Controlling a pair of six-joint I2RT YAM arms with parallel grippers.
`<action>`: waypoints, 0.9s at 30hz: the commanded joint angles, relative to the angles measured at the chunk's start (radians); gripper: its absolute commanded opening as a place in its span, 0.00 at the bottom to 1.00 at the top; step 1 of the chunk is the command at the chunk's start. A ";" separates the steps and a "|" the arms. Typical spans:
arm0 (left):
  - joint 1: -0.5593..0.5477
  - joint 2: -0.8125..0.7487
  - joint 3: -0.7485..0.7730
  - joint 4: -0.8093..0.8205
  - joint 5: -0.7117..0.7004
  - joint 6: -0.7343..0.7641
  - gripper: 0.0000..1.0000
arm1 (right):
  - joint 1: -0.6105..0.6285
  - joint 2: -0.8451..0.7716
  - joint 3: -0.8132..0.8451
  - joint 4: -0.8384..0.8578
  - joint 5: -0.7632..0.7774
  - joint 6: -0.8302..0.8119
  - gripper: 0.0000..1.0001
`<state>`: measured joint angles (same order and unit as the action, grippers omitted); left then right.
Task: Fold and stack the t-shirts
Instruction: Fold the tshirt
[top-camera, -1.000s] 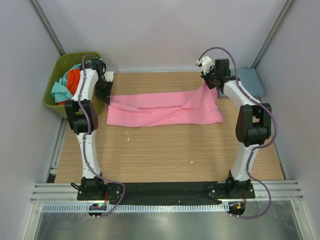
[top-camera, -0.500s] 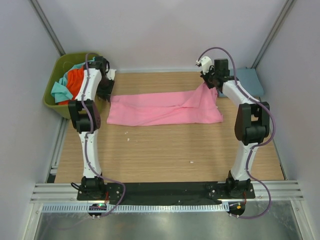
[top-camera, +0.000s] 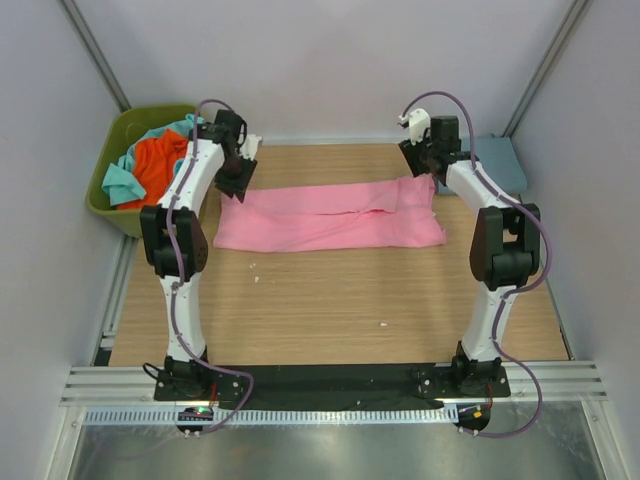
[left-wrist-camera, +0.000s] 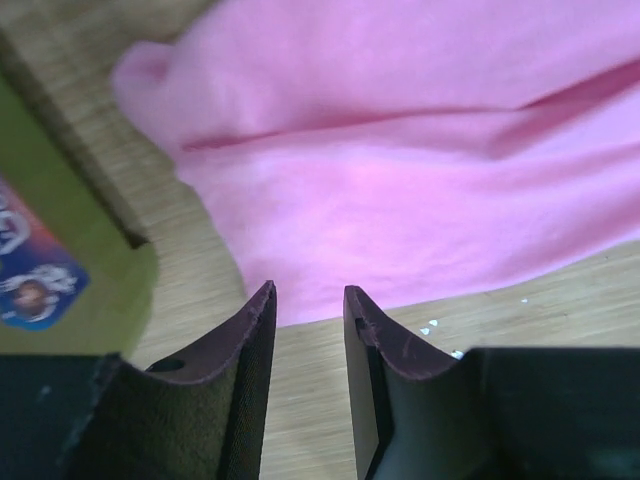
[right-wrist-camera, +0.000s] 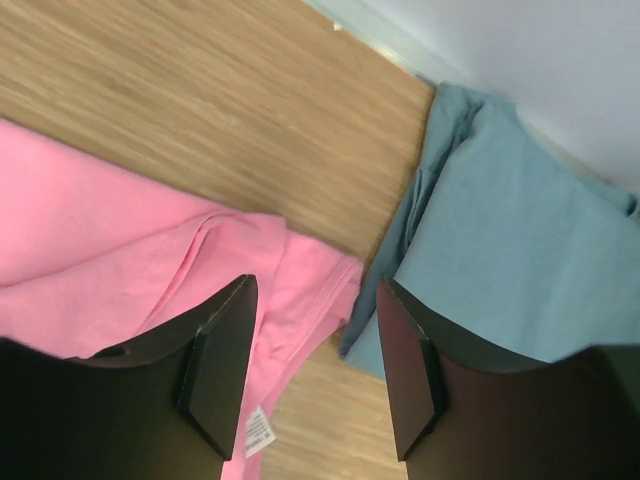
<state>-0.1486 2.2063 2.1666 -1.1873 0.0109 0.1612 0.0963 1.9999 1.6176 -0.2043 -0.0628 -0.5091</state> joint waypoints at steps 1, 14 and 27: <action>0.000 -0.034 -0.146 0.083 0.057 0.012 0.34 | -0.007 -0.073 0.050 -0.094 -0.030 0.124 0.56; 0.004 0.044 -0.287 0.189 0.046 -0.038 0.31 | -0.010 0.049 0.054 -0.463 -0.391 0.205 0.47; 0.006 0.064 -0.321 0.199 0.026 -0.048 0.30 | -0.009 0.119 0.065 -0.477 -0.428 0.184 0.43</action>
<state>-0.1455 2.2684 1.8587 -1.0187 0.0448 0.1295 0.0837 2.1117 1.6566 -0.6888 -0.4587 -0.3164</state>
